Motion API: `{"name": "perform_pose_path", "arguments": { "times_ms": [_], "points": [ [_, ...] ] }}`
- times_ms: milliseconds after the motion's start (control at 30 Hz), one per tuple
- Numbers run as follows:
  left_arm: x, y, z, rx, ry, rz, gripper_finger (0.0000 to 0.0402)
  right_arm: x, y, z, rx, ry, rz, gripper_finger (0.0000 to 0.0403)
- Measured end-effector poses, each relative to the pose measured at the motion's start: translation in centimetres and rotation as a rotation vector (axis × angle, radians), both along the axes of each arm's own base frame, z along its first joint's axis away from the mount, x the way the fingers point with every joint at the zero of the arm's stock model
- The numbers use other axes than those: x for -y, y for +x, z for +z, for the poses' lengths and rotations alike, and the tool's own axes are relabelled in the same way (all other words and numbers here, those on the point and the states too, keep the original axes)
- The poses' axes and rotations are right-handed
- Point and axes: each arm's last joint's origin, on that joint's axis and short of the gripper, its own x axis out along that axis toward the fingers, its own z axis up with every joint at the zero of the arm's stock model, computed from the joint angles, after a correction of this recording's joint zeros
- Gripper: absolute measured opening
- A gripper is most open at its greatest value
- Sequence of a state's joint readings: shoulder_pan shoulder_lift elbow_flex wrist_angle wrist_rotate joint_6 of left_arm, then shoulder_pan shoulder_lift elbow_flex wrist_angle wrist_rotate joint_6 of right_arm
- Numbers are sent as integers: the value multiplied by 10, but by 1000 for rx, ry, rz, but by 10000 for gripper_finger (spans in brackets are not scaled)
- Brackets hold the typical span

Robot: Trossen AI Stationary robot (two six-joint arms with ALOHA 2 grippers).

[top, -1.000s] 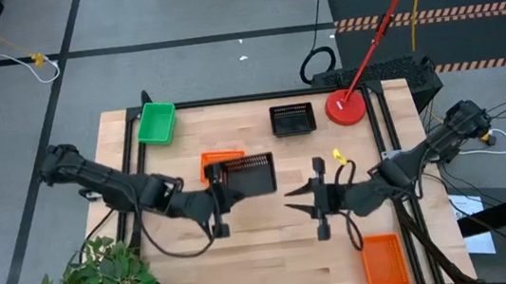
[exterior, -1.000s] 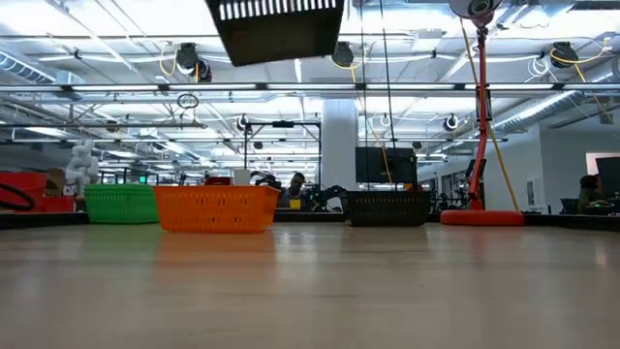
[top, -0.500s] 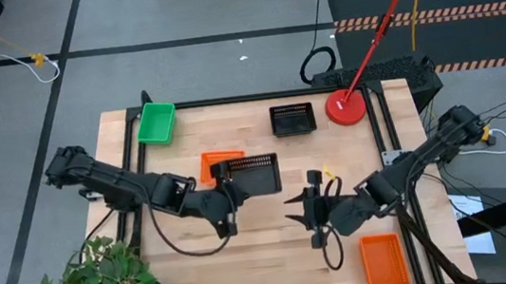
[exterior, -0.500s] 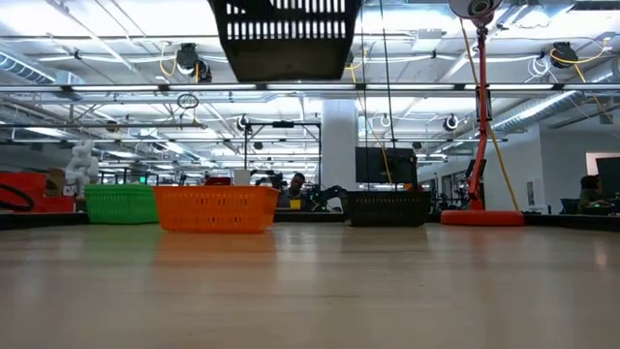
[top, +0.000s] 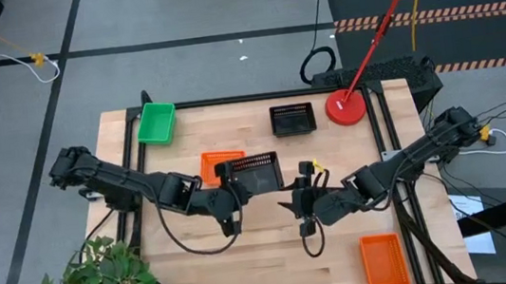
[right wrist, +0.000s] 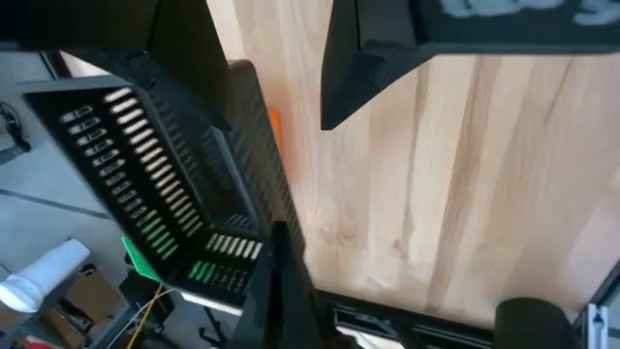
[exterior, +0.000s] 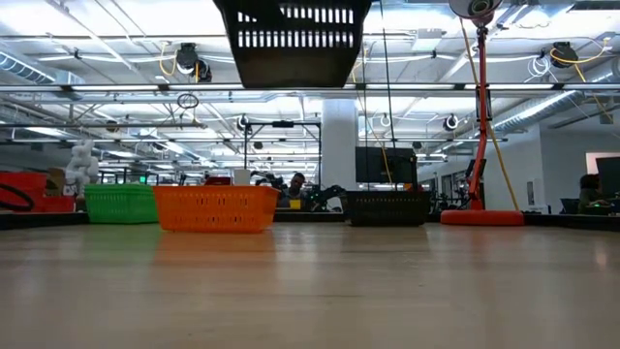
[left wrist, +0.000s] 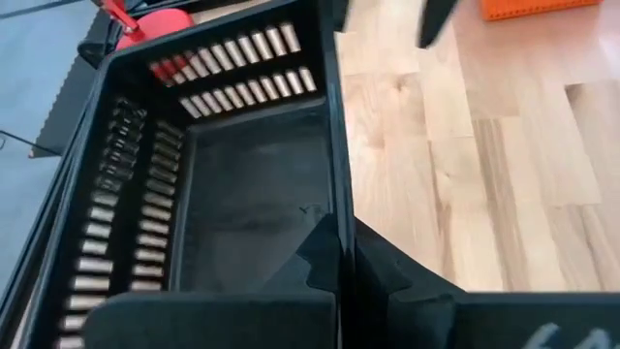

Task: Stack baskets by color
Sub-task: Stack the bottom black bin on top of the top black bin

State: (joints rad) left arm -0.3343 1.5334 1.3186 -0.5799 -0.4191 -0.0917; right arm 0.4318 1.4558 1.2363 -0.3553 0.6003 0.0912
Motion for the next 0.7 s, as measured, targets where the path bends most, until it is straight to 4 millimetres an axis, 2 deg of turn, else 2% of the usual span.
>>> {"name": "perform_pose_path", "arguments": {
  "times_ms": [200, 300, 400, 567, 700],
  "points": [
    [0, 8, -8, -12, 14, -4, 17, 2, 2, -2, -6, -7, -4, 148],
    [-1, 9, -13, -46, 31, -17, 11, 2, 2, -1, -2, -6, -5, 148],
    [-1, 13, -12, -17, 26, -18, 5, 2, 2, -1, -6, -8, -4, 148],
    [1, 17, -11, 18, 22, -49, 18, 6, 0, -5, -51, -27, -13, 148],
    [1, 17, -10, 22, 30, -61, 7, 11, -1, -8, -91, -40, -31, 139]
  ]
}}
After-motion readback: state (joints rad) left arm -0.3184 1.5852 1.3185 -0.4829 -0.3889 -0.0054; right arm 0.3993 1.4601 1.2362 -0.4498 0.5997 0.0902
